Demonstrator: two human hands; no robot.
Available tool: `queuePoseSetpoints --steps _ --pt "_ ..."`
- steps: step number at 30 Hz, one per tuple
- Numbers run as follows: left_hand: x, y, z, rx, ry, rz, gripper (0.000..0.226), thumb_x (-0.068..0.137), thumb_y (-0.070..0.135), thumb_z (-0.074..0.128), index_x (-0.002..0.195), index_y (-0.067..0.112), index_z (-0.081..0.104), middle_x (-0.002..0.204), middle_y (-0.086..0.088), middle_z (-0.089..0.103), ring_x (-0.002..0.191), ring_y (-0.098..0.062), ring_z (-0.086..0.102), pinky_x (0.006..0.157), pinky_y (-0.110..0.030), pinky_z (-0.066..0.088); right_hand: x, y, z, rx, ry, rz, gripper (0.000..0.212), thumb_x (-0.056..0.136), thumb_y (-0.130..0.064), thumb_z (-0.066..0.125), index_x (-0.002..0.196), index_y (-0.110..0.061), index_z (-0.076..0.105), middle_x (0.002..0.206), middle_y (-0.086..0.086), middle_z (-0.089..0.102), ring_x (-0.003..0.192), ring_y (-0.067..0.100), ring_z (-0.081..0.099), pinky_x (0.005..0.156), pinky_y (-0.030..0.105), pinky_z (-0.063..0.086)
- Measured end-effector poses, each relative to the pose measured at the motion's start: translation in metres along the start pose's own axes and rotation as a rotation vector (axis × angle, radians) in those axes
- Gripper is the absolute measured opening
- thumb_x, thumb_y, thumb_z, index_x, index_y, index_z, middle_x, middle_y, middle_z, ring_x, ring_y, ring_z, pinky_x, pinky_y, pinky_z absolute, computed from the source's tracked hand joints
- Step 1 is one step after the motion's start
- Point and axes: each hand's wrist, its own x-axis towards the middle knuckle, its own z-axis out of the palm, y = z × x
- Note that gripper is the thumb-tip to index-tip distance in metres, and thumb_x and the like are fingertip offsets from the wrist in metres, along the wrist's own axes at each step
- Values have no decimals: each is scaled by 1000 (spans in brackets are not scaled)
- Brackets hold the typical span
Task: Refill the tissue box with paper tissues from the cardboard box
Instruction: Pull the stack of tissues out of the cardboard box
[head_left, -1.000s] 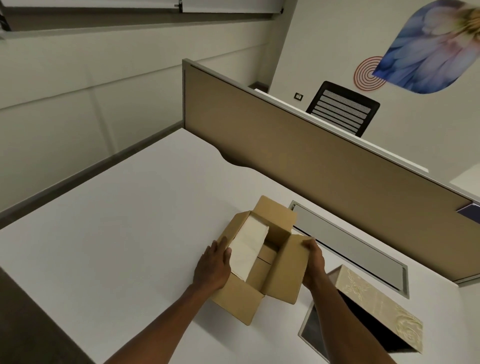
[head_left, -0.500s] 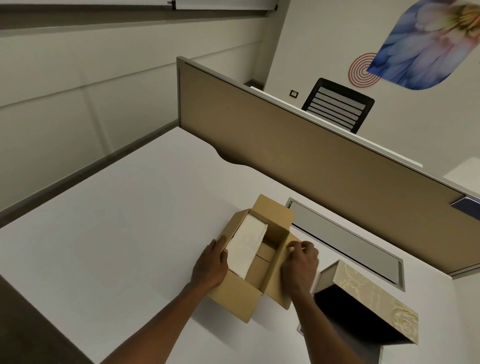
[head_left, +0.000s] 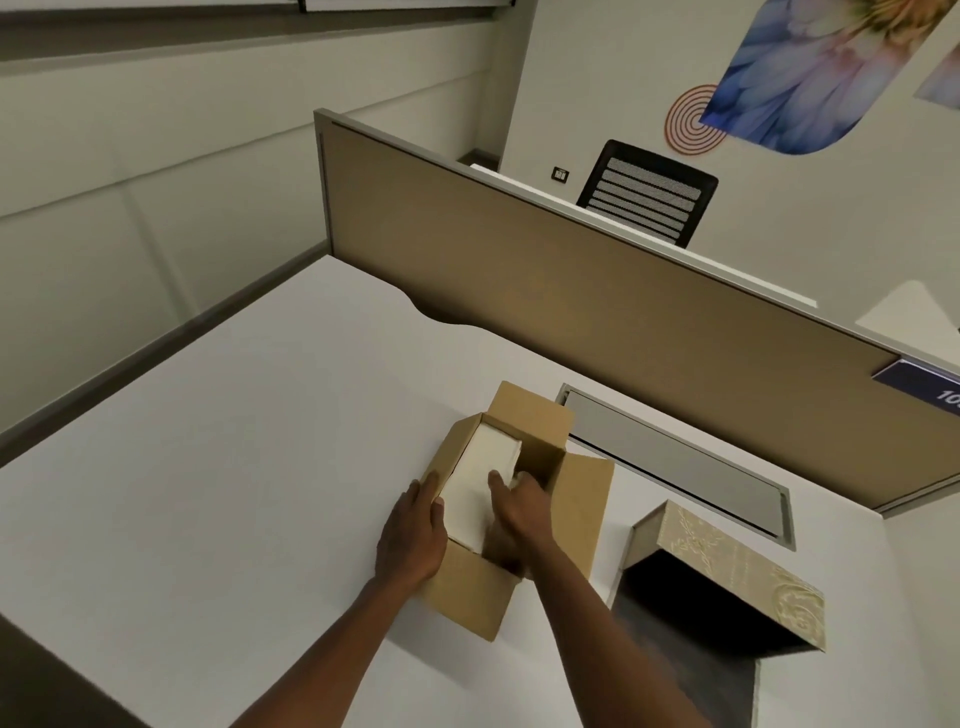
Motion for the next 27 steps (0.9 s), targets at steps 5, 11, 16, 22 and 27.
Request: queuePoseSetpoints --steps 5,11,16,22,27 --pt "0 -1 1 -21 9 -4 52 106 43 27 157 32 21 164 -1 27 149 -25 31 116 -41 36 13 -9 7 477 -126 486 70 96 -48 62 148 -6 44 139 14 55 116 31 58 103 43 47" --pt "0 -2 2 -16 0 -6 53 106 44 26 157 33 20 165 0 26 149 -24 30 116 -41 35 12 8 18 493 -119 473 78 86 -55 73 139 -4 50 135 13 60 122 34 58 108 50 48" --pt "-3 -4 1 -37 -5 8 56 103 50 20 157 34 19 165 1 24 150 -23 27 118 -42 34 17 9 19 542 -146 500 83 76 -54 83 136 -6 50 133 13 59 123 34 57 109 50 47" --pt "-4 -7 4 -62 -2 -13 57 103 52 18 158 35 16 166 4 21 151 -21 25 119 -40 30 23 5 19 545 -156 481 70 72 -51 87 117 -9 53 116 9 62 109 31 60 100 45 51" --pt "-3 -7 5 -46 -1 -10 57 103 53 18 157 36 16 166 4 22 151 -21 26 118 -40 31 27 4 19 490 -164 479 73 72 -51 87 119 -7 53 116 11 63 107 31 61 106 50 50"
